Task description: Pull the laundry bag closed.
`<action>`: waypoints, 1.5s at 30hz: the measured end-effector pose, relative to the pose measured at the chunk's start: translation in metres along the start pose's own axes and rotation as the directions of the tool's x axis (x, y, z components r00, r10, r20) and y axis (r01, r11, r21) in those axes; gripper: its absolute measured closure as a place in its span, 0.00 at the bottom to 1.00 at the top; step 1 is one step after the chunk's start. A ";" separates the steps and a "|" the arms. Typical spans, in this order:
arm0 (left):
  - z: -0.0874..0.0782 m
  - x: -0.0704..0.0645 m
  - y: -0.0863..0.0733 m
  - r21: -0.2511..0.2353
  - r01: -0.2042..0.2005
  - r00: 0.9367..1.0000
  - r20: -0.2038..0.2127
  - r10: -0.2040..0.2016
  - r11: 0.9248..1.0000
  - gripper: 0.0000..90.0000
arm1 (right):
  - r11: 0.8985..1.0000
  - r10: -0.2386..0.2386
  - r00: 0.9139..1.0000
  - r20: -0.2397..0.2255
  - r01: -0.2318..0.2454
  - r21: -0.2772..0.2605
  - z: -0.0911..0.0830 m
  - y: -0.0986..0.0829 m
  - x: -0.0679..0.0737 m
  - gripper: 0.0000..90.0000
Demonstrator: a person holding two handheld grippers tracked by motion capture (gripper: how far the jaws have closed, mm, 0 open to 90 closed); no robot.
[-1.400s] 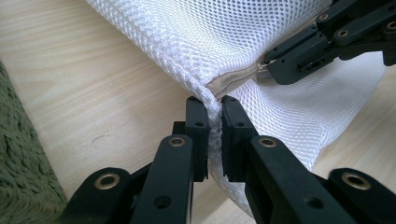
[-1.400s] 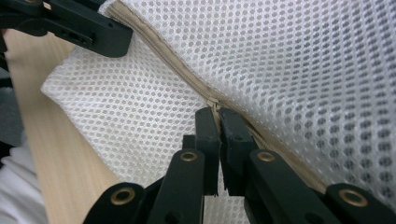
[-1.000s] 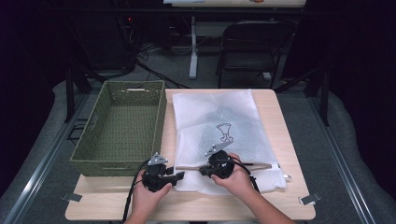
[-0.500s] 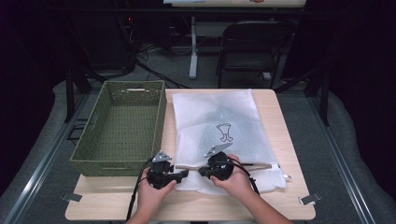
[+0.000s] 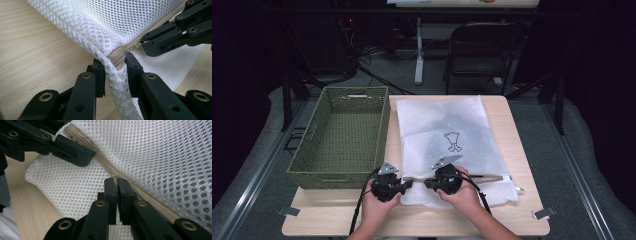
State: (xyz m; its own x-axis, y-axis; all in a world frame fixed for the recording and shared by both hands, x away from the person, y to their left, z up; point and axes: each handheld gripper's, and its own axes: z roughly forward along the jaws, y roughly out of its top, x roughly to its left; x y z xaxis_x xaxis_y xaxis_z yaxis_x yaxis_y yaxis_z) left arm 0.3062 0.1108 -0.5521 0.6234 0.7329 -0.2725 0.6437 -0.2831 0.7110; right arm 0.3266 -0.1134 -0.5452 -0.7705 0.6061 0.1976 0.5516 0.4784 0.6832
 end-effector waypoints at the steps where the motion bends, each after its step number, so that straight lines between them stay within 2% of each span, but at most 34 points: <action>1: 0.000 0.000 0.000 0.001 -0.002 1.000 -0.002 0.002 1.000 0.85 | 1.000 0.003 1.000 0.001 -0.003 -0.001 0.000 0.000 0.000 0.97; 16: 0.001 -0.002 0.000 0.004 0.009 1.000 0.007 -0.009 1.000 0.91 | 1.000 0.023 1.000 -0.004 -0.023 -0.016 0.000 -0.001 -0.001 0.96; 25: 0.000 -0.003 0.000 0.006 -0.002 1.000 0.009 0.002 1.000 0.92 | 0.999 0.037 0.999 -0.003 -0.037 -0.026 0.000 0.000 -0.001 0.96; 33: 0.000 -0.005 0.001 0.006 0.002 1.000 0.010 -0.002 1.000 0.92 | 0.997 0.067 0.998 -0.014 -0.067 -0.045 -0.001 0.001 -0.003 0.95; 38: -0.001 -0.006 0.001 0.004 0.002 1.000 0.014 -0.002 1.000 0.92 | 0.993 0.106 0.994 -0.022 -0.107 -0.050 -0.001 0.001 -0.004 0.95; 45: -0.002 -0.005 0.002 0.007 -0.003 1.000 0.012 0.003 1.000 0.92 | 0.992 0.113 0.993 -0.019 -0.114 -0.045 -0.002 0.001 -0.004 0.97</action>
State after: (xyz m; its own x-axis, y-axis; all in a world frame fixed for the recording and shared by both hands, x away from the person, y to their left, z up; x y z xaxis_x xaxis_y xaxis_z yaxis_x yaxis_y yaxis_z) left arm 0.3028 0.1076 -0.5482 0.6305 0.7247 -0.2781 0.6448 -0.2896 0.7073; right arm 0.3302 -0.1165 -0.5439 -0.7091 0.6440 0.2870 0.6207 0.3772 0.6874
